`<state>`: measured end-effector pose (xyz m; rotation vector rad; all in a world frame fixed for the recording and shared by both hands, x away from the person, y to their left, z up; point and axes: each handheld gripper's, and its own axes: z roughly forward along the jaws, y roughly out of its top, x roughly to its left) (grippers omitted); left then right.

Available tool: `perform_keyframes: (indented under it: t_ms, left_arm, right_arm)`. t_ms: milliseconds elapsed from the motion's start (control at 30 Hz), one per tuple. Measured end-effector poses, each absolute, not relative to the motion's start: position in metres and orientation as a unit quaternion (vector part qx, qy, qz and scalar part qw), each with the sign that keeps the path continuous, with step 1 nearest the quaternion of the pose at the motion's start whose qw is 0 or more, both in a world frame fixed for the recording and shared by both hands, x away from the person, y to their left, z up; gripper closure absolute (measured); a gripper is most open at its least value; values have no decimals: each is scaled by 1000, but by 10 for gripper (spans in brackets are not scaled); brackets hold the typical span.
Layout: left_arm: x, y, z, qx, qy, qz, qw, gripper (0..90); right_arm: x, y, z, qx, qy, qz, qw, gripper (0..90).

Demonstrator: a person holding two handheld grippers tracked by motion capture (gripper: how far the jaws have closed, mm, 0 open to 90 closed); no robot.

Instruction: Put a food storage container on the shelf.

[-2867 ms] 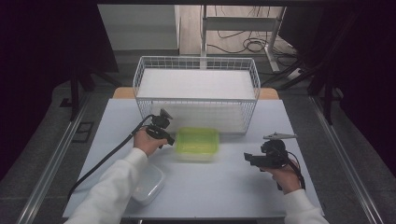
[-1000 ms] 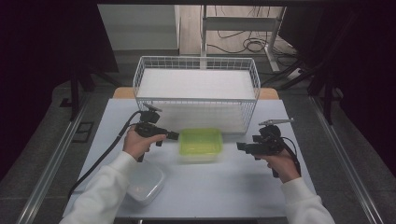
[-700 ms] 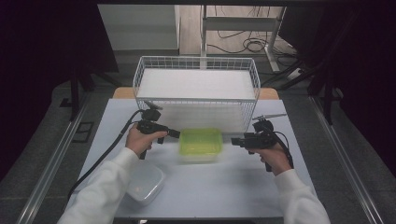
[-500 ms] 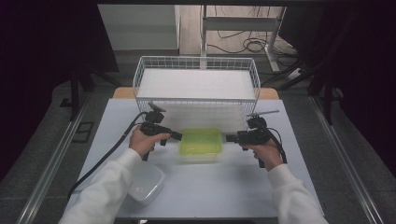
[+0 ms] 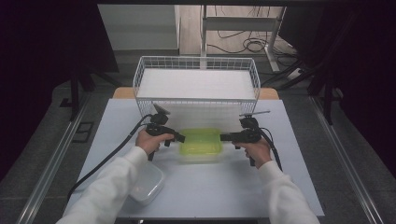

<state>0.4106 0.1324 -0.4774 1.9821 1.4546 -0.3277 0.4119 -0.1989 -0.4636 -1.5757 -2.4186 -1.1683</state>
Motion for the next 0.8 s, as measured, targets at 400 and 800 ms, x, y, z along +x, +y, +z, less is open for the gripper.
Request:
perform_keyframes:
  t_ms: [400, 800]
  left_arm:
    - [416, 127, -491, 748, 565, -149, 315, 505]
    - [419, 125, -494, 739, 570, -177, 312, 706]
  right_arm:
    - [424, -189, -486, -516, -772, -366, 61, 559]
    - [431, -190, -498, -539, -745, -372, 130, 717]
